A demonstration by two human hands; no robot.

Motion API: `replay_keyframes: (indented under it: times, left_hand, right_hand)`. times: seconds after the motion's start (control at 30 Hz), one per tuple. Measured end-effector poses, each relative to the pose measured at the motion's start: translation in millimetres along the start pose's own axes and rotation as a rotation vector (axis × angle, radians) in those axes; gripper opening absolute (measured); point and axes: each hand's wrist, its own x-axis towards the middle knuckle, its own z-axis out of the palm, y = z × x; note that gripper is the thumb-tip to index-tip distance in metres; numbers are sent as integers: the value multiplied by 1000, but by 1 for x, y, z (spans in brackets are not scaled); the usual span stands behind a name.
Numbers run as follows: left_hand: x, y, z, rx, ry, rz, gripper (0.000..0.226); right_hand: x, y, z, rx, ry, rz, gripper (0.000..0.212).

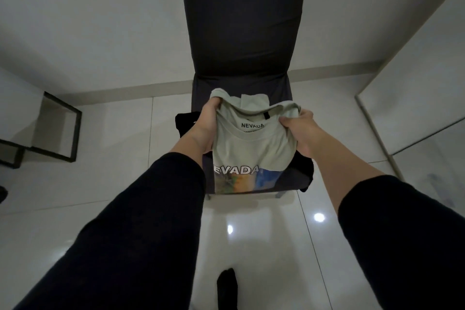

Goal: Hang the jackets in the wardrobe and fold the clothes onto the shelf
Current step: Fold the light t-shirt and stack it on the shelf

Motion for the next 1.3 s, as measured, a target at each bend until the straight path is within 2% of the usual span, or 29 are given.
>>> replay_keyframes:
  times: [0.07,0.17,0.27,0.4,0.47,0.57,0.6,0.67,0.8,0.87,0.9,0.97,1.0,1.07,1.1,1.2,1.3]
  left_hand:
    - [33,12,1,-13,8,33,54]
    - [86,22,2,-44,-1,46,56]
    - [137,31,3,-21,3,56,38]
    - [197,29,3,75,7,-36,34]
    - [224,22,0,122,57,-71,42]
    - [262,7,-8,232,123,-108,72]
    - [272,1,-10,263,138,-123,75]
    - [286,-11,-12,290,175,-110,63]
    - [299,-30,-20,255,367,3,28]
    - [298,-33,-23,224,493,16,28]
    - [298,-33,-23,206,538,19,31]
    - [299,-30,-20,212,579,30,32]
    - [299,-29,-19,240,587,36,31]
    - [300,-30,-17,352,602,38,36]
    - [298,-30,-15,418,624,20,40]
    - [288,-28,-7,545,669,-126,51]
    - [280,-19,-5,590,571,-216,59]
  right_hand:
    - [62,8,3,-20,6,-23,86]
    - [104,-4,21,32,0,-47,65]
    - [132,-22,38,15,33,-49,52]
    - [190,-21,53,-34,34,-40,40]
    - [214,-13,57,-70,58,-42,42]
    - [247,1,59,-122,91,-22,41]
    - [255,6,59,-129,100,-18,40]
    - [268,16,60,-130,125,-2,39]
    - [279,31,61,-128,173,18,37]
    - [284,36,58,-120,232,12,17]
    - [284,35,57,-121,269,11,18]
    - [282,34,53,-154,301,6,38]
    - [282,34,53,-149,304,3,39]
    - [273,30,54,-125,297,10,28]
    - [268,29,55,-142,294,19,25]
    - [258,28,57,-319,335,63,39]
    - [249,20,58,-440,310,126,47]
